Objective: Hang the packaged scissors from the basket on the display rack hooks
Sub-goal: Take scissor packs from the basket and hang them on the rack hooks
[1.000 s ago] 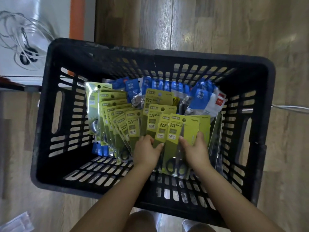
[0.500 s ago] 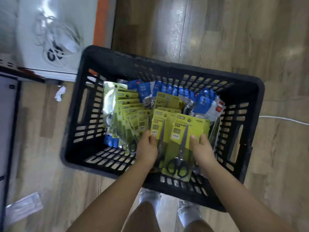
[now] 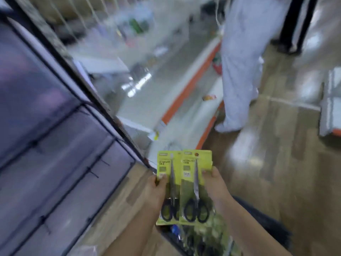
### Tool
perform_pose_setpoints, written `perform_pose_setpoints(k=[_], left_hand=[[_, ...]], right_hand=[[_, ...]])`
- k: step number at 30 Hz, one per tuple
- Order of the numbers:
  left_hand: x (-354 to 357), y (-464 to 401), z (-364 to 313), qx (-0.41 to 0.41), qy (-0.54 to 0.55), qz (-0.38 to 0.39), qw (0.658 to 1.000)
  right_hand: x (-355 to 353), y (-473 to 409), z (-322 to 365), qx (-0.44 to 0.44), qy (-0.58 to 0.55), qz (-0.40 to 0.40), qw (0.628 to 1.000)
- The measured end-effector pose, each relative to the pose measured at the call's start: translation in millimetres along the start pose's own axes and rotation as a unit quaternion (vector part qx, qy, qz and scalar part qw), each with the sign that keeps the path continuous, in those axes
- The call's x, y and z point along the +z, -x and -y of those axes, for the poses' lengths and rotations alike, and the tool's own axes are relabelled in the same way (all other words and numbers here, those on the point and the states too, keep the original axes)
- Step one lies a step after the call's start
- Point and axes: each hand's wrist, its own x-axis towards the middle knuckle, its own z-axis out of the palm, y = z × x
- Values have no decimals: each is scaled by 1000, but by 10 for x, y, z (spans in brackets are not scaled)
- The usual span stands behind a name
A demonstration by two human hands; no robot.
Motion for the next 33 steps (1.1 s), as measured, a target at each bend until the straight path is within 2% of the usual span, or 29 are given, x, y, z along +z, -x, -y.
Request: perform_pose_setpoints(k=[4, 7, 10, 13, 19, 27, 33], left_hand=[[-970, 509, -1048, 64, 53, -84, 993], [-1739, 948, -1680, 123, 100, -160, 974], [-2463, 1409, -2040, 154, 167, -213, 950], [-3054, 1832, -2159, 173, 221, -261, 924], [-3879, 2347, -1802, 183, 279, -340, 879], [-4789, 2601, -908, 134, 293, -440, 838], [-5284, 2814, -340, 101, 286, -494, 815]], right_hand=[[318, 770, 1440, -130, 32, 54, 990], [587, 1434, 2300, -222, 50, 113, 967], [831, 2170, 2909, -299, 58, 165, 938], [1057, 2870, 3255, -340, 65, 224, 911], [1664, 3703, 3254, -384, 85, 294, 871], [2686, 4267, 2776, -402, 163, 359, 826], [3284, 4552, 2360, -375, 219, 406, 804]])
